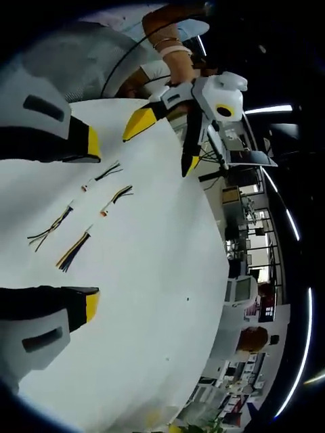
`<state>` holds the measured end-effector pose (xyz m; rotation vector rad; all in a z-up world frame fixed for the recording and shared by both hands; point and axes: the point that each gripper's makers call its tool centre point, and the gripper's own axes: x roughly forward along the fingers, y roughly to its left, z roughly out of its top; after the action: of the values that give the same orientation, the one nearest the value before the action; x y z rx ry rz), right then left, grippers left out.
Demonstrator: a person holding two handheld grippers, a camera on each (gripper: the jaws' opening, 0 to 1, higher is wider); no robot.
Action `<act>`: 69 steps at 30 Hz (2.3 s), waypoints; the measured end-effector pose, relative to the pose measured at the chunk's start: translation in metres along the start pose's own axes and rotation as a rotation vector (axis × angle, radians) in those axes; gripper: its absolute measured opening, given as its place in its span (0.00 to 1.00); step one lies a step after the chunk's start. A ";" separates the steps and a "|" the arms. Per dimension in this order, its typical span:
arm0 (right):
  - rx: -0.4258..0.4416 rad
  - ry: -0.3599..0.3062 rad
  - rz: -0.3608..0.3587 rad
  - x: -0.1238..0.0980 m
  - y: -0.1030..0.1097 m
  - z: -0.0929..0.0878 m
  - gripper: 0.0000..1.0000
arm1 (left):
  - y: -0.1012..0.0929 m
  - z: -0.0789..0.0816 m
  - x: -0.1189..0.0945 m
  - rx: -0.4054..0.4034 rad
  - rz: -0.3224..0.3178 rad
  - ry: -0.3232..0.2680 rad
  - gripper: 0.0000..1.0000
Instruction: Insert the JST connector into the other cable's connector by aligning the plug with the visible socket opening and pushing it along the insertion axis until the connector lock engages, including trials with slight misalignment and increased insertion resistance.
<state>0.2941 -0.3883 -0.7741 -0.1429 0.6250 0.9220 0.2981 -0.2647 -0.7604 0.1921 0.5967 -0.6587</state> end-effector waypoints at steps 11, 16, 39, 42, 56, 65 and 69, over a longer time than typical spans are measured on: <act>-0.024 -0.001 0.046 0.009 0.003 -0.002 0.67 | 0.002 -0.004 0.011 -0.006 -0.017 0.000 0.87; -0.048 -0.005 0.062 0.012 0.001 -0.001 0.66 | -0.003 -0.007 0.015 0.000 -0.041 -0.001 0.83; -0.154 -0.050 0.211 0.033 -0.004 -0.010 0.50 | -0.011 -0.013 0.040 0.060 -0.165 -0.033 0.66; -0.110 -0.049 0.227 0.034 -0.005 -0.012 0.50 | -0.009 -0.020 0.049 0.069 -0.170 0.001 0.66; -0.098 -0.069 0.291 0.041 -0.003 -0.021 0.39 | -0.018 -0.029 0.059 0.034 -0.275 -0.024 0.59; -0.085 -0.071 0.316 0.046 -0.006 -0.029 0.32 | -0.020 -0.034 0.068 -0.011 -0.318 -0.038 0.54; -0.089 -0.084 0.326 0.048 -0.008 -0.031 0.30 | -0.019 -0.033 0.071 0.001 -0.325 -0.061 0.50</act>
<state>0.3076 -0.3712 -0.8278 -0.0822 0.5382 1.2650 0.3158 -0.3048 -0.8275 0.0754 0.5735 -0.9760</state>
